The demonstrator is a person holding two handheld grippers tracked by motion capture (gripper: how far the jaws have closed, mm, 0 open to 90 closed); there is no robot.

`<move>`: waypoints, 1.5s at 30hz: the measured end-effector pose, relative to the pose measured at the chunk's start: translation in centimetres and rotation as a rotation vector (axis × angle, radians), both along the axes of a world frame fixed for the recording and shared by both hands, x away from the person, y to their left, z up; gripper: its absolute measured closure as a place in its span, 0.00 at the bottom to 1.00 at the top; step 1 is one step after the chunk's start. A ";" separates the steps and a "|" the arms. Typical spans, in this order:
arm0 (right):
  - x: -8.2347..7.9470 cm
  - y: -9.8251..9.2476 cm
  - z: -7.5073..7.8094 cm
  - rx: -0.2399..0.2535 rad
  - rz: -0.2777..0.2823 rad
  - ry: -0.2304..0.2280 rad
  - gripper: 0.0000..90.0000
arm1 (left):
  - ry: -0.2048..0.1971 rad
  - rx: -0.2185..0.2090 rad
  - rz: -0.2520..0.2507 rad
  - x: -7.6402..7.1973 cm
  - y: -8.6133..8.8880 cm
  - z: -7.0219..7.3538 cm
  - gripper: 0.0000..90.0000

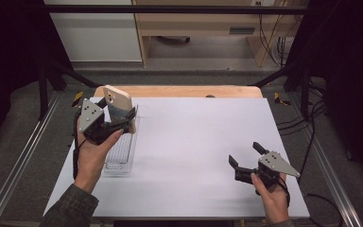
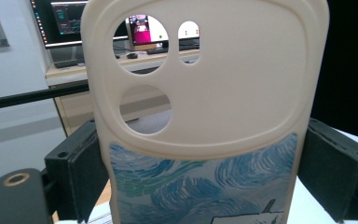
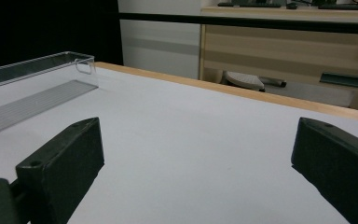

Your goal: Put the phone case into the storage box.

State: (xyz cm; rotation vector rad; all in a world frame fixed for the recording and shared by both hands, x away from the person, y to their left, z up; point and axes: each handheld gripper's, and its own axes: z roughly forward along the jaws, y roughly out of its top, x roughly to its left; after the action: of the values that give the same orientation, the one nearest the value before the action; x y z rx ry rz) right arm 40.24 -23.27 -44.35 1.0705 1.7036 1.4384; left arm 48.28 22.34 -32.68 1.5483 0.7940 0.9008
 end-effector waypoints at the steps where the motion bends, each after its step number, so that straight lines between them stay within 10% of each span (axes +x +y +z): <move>1: -0.1 0.0 -0.1 -0.004 0.000 -0.004 0.03 | 0.000 0.000 0.003 0.1 0.0 0.0 0.12; 26: -0.8 0.3 -2.5 -0.020 -0.002 -0.030 0.04 | 0.005 -0.016 0.102 2.2 2.1 -0.1 0.12; 45: -1.0 0.6 -2.9 -0.007 0.013 -0.034 0.04 | 0.090 -0.046 0.194 8.0 1.6 -2.7 0.12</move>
State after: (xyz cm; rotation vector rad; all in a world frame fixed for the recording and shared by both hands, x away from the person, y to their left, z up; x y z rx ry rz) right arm 39.25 -22.68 -47.25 1.0275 1.6938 1.4495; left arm 56.29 23.95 -35.41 1.4979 1.0362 0.9508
